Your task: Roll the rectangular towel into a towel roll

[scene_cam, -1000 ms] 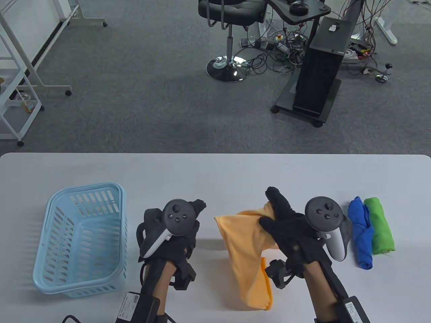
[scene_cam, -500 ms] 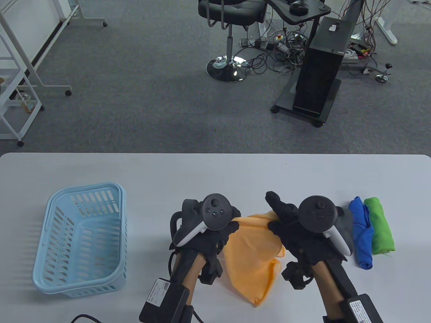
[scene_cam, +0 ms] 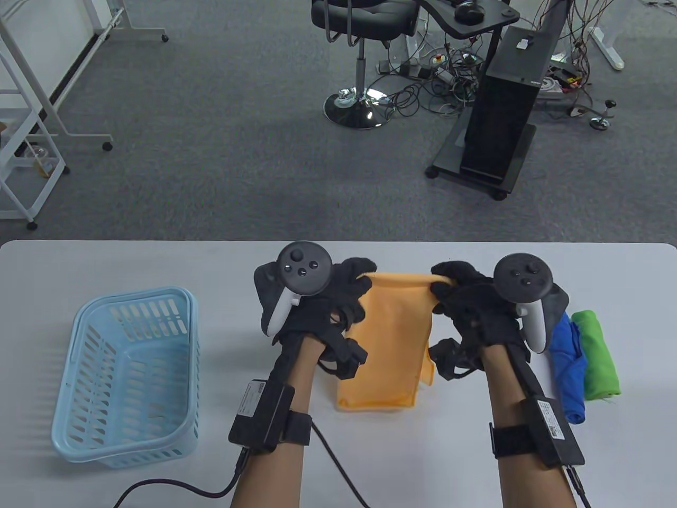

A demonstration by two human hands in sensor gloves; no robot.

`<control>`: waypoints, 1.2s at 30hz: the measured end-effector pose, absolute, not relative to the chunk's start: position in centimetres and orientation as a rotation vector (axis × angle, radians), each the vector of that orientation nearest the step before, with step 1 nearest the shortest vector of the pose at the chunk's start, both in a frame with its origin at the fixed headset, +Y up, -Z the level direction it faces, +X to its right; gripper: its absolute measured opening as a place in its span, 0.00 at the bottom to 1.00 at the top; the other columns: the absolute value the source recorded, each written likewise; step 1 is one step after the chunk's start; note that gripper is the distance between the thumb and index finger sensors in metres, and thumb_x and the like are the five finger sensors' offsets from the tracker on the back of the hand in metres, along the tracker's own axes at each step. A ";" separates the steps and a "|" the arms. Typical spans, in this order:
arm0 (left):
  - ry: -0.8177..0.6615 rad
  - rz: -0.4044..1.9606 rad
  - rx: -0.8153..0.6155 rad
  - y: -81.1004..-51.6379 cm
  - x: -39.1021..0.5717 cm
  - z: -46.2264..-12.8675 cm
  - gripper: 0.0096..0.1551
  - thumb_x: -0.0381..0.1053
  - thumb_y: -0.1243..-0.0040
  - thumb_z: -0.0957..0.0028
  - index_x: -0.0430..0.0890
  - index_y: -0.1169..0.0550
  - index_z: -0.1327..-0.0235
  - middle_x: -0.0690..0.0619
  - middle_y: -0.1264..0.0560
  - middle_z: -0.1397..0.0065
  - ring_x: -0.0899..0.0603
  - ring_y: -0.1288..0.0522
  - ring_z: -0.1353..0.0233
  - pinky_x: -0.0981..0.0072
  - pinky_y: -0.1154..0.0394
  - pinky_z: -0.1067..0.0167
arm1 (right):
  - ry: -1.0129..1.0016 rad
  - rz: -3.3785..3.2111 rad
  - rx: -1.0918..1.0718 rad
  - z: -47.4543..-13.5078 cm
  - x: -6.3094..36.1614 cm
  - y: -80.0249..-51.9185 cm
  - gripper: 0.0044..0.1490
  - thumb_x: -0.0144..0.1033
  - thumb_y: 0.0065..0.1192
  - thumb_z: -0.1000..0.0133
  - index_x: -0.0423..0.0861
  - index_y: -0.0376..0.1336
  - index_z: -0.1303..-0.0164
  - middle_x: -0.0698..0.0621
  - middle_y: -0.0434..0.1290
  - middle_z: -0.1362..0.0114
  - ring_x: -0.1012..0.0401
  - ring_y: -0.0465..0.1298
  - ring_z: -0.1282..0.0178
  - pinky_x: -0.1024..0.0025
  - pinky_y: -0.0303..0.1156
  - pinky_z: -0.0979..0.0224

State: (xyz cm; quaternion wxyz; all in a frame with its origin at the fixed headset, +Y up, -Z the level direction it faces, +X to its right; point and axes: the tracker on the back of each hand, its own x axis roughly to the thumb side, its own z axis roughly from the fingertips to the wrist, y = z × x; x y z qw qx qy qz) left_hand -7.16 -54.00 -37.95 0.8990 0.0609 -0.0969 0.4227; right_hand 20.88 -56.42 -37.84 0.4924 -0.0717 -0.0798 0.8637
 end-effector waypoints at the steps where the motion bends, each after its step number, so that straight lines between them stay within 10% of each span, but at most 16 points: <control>1: -0.252 0.863 0.166 -53.2 -6.9 -37.9 0.27 0.48 0.31 0.58 0.50 0.13 0.42 0.42 0.15 0.36 0.47 0.07 0.55 0.48 0.16 0.52 | -0.249 2.052 -0.152 -38.0 21.0 -55.8 0.30 0.36 0.70 0.63 0.52 0.71 0.48 0.47 0.73 0.35 0.66 0.87 0.54 0.63 0.83 0.46; 9: -0.340 0.423 0.356 -53.1 -5.5 -32.0 0.29 0.55 0.33 0.58 0.55 0.15 0.40 0.45 0.18 0.31 0.45 0.10 0.44 0.44 0.21 0.43 | -0.334 2.129 0.003 -34.4 20.9 -55.9 0.31 0.37 0.69 0.62 0.53 0.69 0.46 0.49 0.68 0.31 0.62 0.81 0.40 0.57 0.74 0.33; 14: -0.265 0.260 0.089 -66.4 -4.4 -27.8 0.29 0.58 0.34 0.59 0.59 0.14 0.42 0.49 0.17 0.31 0.41 0.13 0.41 0.42 0.22 0.45 | -0.050 2.361 -0.044 -29.4 20.4 -69.3 0.32 0.39 0.71 0.64 0.52 0.70 0.46 0.46 0.68 0.31 0.56 0.80 0.38 0.51 0.72 0.34; 19: -0.217 0.240 -0.189 -74.7 -4.5 -24.6 0.29 0.60 0.36 0.61 0.58 0.12 0.46 0.44 0.24 0.27 0.32 0.29 0.28 0.37 0.32 0.38 | 0.287 2.623 -0.029 -25.9 21.3 -75.8 0.38 0.43 0.72 0.66 0.49 0.68 0.43 0.46 0.67 0.30 0.55 0.78 0.36 0.49 0.71 0.33; 30: -0.171 0.323 -0.176 -75.4 -5.2 -24.0 0.28 0.59 0.35 0.60 0.55 0.12 0.46 0.46 0.16 0.45 0.33 0.28 0.29 0.35 0.34 0.36 | 0.547 2.562 0.261 -25.1 18.4 -75.4 0.60 0.61 0.68 0.67 0.56 0.52 0.23 0.45 0.47 0.19 0.45 0.55 0.19 0.37 0.52 0.22; 36: -0.166 0.308 -0.121 -74.7 -5.8 -24.3 0.36 0.54 0.30 0.62 0.58 0.25 0.35 0.50 0.12 0.50 0.39 0.20 0.34 0.38 0.29 0.38 | 0.110 2.642 0.257 -25.6 17.1 -76.0 0.31 0.46 0.68 0.65 0.52 0.74 0.52 0.51 0.71 0.33 0.53 0.75 0.33 0.43 0.64 0.28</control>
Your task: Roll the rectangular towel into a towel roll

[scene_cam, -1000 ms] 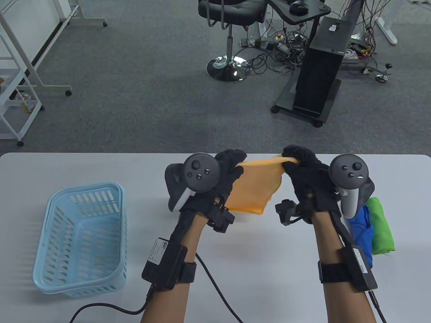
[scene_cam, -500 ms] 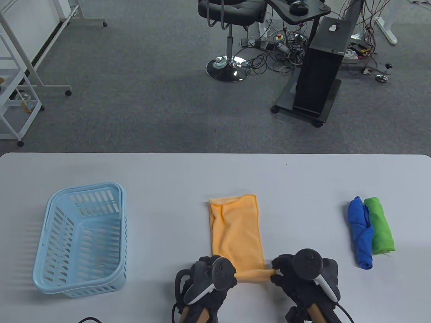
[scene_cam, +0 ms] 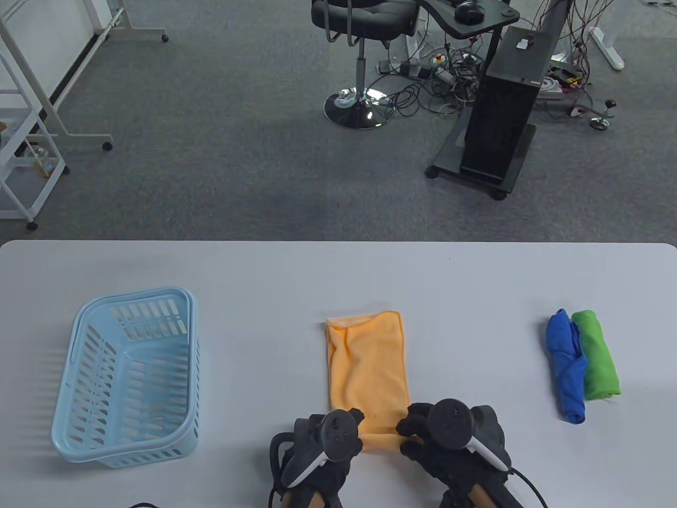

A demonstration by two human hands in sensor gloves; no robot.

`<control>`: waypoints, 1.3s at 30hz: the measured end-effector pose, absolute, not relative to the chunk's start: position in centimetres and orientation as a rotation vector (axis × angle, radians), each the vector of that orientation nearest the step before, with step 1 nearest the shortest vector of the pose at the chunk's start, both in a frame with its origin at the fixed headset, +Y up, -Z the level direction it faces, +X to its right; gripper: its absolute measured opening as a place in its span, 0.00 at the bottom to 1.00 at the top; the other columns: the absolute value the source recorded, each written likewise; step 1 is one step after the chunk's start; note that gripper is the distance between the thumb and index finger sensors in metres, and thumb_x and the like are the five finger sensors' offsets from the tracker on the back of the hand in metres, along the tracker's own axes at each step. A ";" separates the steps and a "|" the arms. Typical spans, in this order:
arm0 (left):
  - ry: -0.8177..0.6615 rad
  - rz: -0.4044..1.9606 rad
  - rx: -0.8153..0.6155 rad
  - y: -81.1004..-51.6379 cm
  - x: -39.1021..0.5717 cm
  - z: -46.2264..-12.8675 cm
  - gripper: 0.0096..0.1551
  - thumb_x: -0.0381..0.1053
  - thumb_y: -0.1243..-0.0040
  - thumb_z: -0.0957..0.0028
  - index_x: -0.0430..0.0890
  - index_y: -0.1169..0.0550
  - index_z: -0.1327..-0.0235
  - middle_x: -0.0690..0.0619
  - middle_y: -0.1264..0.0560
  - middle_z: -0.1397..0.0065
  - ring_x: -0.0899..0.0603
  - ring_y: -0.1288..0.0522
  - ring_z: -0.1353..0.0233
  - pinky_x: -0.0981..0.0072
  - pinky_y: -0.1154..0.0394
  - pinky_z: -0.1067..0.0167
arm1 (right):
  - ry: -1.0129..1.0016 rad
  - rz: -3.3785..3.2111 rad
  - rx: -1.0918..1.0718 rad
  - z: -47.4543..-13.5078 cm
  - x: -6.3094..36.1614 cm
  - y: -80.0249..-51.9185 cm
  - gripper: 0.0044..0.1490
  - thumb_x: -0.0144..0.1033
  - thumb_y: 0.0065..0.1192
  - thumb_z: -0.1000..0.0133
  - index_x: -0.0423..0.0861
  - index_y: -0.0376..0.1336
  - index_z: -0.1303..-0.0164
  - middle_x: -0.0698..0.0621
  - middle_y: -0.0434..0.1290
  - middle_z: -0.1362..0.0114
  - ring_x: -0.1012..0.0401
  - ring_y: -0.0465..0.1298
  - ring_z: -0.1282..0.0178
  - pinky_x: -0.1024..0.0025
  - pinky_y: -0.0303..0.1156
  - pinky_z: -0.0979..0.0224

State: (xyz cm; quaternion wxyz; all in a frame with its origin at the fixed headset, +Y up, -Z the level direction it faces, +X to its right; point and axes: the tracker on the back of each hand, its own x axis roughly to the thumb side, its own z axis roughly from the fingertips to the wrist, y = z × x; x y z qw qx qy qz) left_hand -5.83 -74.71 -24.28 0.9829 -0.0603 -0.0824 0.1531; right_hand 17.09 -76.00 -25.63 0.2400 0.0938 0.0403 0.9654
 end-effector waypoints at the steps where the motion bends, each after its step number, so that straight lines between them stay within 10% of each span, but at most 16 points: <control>1: -0.167 0.320 -0.116 -74.6 -5.9 -24.3 0.33 0.53 0.30 0.62 0.58 0.23 0.39 0.50 0.12 0.50 0.39 0.20 0.35 0.38 0.29 0.38 | 0.205 2.623 0.272 -25.7 17.1 -76.2 0.30 0.45 0.67 0.64 0.50 0.74 0.51 0.50 0.71 0.34 0.52 0.75 0.33 0.43 0.64 0.29; 9: -0.181 0.137 -0.169 -74.1 -6.1 -23.6 0.24 0.50 0.32 0.60 0.57 0.15 0.47 0.49 0.15 0.38 0.35 0.25 0.29 0.34 0.33 0.34 | 0.245 2.742 0.275 -25.6 17.4 -76.3 0.31 0.48 0.64 0.63 0.51 0.75 0.51 0.50 0.72 0.35 0.53 0.76 0.34 0.44 0.66 0.29; 24: -0.129 0.056 -0.190 -76.6 -4.9 -24.8 0.25 0.55 0.34 0.59 0.55 0.15 0.47 0.50 0.13 0.51 0.39 0.21 0.38 0.34 0.35 0.34 | -0.020 2.737 0.307 -24.6 16.8 -73.7 0.35 0.44 0.65 0.62 0.58 0.65 0.40 0.49 0.57 0.24 0.49 0.61 0.23 0.41 0.55 0.24; 39: 0.072 0.093 0.001 -73.6 -8.4 -24.1 0.25 0.53 0.33 0.59 0.56 0.17 0.45 0.51 0.16 0.51 0.38 0.23 0.38 0.33 0.35 0.33 | 0.322 3.114 0.357 -24.8 14.3 -77.3 0.42 0.53 0.69 0.67 0.59 0.65 0.38 0.46 0.56 0.23 0.47 0.60 0.22 0.42 0.57 0.24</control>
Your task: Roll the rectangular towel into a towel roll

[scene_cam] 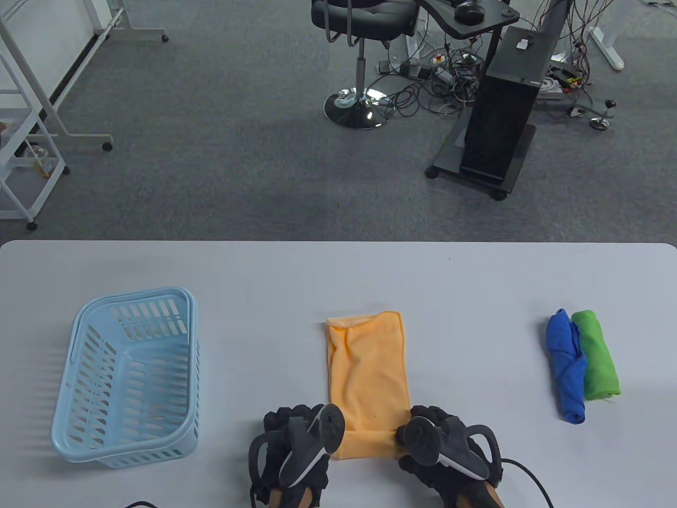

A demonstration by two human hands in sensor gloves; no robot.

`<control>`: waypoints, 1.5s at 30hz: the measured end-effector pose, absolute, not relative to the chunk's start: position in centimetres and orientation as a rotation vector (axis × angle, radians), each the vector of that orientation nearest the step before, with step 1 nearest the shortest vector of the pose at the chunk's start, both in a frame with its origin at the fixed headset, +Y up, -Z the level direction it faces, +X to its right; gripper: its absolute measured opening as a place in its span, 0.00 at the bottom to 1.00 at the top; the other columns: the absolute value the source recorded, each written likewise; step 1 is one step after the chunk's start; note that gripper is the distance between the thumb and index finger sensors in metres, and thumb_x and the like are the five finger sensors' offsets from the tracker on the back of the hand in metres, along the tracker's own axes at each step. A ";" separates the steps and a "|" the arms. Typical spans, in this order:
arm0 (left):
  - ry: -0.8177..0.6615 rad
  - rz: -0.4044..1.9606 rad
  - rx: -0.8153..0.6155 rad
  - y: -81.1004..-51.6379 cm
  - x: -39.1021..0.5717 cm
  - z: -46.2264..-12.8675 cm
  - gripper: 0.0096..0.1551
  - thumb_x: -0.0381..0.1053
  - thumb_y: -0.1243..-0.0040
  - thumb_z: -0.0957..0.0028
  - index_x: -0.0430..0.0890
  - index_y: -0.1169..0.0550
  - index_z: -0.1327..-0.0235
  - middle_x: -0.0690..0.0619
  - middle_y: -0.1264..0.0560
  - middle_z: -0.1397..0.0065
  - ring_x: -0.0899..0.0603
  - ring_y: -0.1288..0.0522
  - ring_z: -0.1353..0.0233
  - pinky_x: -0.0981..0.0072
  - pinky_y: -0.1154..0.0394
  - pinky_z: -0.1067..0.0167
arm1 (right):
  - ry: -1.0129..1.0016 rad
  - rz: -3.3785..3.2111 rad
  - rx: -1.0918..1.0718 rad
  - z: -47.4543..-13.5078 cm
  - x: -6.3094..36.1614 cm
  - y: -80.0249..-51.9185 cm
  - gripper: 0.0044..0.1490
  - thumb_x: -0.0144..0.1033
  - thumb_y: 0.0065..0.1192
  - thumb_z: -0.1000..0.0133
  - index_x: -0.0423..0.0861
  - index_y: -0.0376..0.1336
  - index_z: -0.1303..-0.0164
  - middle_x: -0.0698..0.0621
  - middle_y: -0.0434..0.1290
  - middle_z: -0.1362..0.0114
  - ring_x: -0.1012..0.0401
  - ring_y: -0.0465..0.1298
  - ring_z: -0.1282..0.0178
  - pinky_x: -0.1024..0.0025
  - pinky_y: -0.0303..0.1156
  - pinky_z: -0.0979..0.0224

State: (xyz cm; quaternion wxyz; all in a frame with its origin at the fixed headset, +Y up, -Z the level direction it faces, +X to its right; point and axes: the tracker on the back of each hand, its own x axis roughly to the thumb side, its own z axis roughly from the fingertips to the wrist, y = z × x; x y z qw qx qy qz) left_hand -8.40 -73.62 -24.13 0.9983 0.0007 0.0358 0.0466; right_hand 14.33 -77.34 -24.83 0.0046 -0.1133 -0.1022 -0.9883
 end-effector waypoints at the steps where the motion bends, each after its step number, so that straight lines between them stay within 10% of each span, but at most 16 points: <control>1: 0.055 0.107 0.040 -73.0 -8.4 -23.8 0.22 0.53 0.34 0.59 0.56 0.17 0.49 0.50 0.16 0.53 0.38 0.22 0.39 0.33 0.35 0.34 | -0.316 -3.093 -0.344 -24.9 14.2 -77.4 0.42 0.53 0.69 0.67 0.59 0.65 0.38 0.46 0.56 0.23 0.46 0.60 0.22 0.42 0.58 0.24; 10: -0.261 -0.031 -0.239 -75.6 -3.4 -23.2 0.39 0.66 0.36 0.64 0.61 0.28 0.34 0.47 0.29 0.29 0.35 0.36 0.26 0.30 0.47 0.29 | -0.290 -3.130 -0.295 -25.1 14.0 -77.7 0.35 0.45 0.69 0.63 0.58 0.66 0.42 0.46 0.60 0.25 0.47 0.64 0.24 0.43 0.61 0.26; 33: -0.258 0.013 -0.269 -76.6 -3.5 -23.8 0.25 0.53 0.39 0.57 0.57 0.16 0.45 0.50 0.20 0.35 0.34 0.34 0.27 0.32 0.44 0.30 | -0.594 -3.224 -0.336 -25.2 16.2 -77.1 0.29 0.42 0.60 0.59 0.57 0.69 0.45 0.48 0.61 0.26 0.46 0.59 0.22 0.41 0.56 0.24; 45: -0.202 0.004 -0.231 -76.9 -3.2 -24.7 0.26 0.53 0.38 0.60 0.65 0.23 0.45 0.50 0.14 0.52 0.38 0.25 0.34 0.31 0.40 0.32 | -0.301 -3.257 -0.343 -25.5 15.6 -77.3 0.29 0.40 0.67 0.62 0.56 0.67 0.48 0.49 0.63 0.29 0.50 0.67 0.27 0.43 0.60 0.25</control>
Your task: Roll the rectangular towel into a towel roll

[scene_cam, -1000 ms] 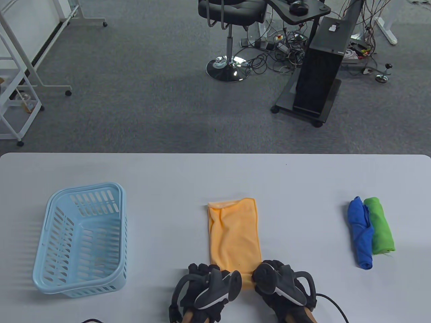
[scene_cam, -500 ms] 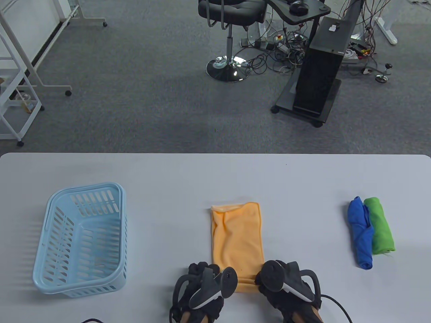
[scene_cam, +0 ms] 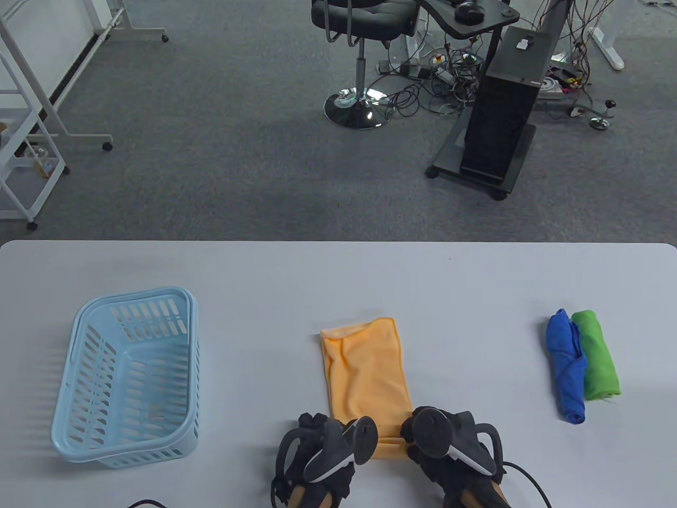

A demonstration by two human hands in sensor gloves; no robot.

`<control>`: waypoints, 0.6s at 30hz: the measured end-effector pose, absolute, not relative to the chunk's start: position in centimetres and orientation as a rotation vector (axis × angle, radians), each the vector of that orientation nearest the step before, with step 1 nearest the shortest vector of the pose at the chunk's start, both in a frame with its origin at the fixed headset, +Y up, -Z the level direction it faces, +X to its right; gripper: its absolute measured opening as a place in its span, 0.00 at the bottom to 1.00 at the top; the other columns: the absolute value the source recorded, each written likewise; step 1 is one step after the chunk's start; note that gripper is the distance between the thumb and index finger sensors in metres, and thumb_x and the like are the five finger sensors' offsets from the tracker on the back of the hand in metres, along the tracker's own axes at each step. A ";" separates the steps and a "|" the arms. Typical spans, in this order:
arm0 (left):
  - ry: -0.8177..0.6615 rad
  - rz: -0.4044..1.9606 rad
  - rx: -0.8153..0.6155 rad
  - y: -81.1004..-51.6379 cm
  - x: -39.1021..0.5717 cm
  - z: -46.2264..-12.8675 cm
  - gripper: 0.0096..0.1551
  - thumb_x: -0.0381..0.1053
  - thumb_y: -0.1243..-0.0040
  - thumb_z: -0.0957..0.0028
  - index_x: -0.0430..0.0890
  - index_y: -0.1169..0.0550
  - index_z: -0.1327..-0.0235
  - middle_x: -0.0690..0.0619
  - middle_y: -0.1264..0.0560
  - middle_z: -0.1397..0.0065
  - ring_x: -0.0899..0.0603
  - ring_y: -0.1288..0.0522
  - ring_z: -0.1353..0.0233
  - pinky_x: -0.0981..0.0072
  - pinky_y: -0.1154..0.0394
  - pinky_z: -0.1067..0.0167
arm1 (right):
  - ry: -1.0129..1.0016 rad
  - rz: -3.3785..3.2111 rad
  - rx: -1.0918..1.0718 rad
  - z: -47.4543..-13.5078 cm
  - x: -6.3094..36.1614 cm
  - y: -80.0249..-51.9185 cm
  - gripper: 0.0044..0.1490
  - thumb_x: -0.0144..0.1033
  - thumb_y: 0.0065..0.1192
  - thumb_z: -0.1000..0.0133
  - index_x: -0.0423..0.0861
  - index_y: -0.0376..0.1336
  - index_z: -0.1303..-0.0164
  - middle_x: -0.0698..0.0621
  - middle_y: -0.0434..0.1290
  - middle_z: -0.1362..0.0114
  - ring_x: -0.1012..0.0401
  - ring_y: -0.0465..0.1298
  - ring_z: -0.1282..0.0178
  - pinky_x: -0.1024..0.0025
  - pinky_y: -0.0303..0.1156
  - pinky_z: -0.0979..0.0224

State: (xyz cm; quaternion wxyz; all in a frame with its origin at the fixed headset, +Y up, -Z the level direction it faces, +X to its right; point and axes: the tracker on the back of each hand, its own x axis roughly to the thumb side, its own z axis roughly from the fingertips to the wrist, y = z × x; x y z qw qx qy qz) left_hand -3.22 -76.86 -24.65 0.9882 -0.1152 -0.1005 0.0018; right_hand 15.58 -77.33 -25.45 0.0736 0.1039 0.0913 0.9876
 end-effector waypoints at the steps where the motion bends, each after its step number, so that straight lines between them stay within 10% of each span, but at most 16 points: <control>1: -0.204 0.004 -0.229 -76.9 -3.2 -24.6 0.25 0.53 0.38 0.60 0.64 0.22 0.46 0.49 0.14 0.51 0.37 0.27 0.33 0.31 0.41 0.31 | 0.290 2.992 0.318 -25.4 15.4 -77.4 0.29 0.40 0.68 0.63 0.55 0.69 0.48 0.49 0.66 0.31 0.50 0.69 0.28 0.43 0.61 0.26; 12: -0.260 -0.089 -0.256 -76.6 -2.5 -23.9 0.27 0.54 0.41 0.55 0.58 0.19 0.39 0.44 0.23 0.32 0.34 0.35 0.26 0.31 0.45 0.30 | 0.444 3.130 0.357 -25.2 14.6 -77.9 0.43 0.54 0.70 0.68 0.55 0.62 0.40 0.47 0.58 0.25 0.48 0.62 0.23 0.41 0.57 0.24; 18: -0.262 -0.072 -0.249 -76.7 -2.5 -23.9 0.32 0.60 0.42 0.59 0.55 0.19 0.39 0.43 0.23 0.32 0.33 0.34 0.27 0.31 0.44 0.30 | 0.354 3.082 0.302 -25.3 14.6 -77.8 0.33 0.44 0.66 0.63 0.52 0.66 0.45 0.47 0.62 0.27 0.47 0.63 0.24 0.41 0.58 0.25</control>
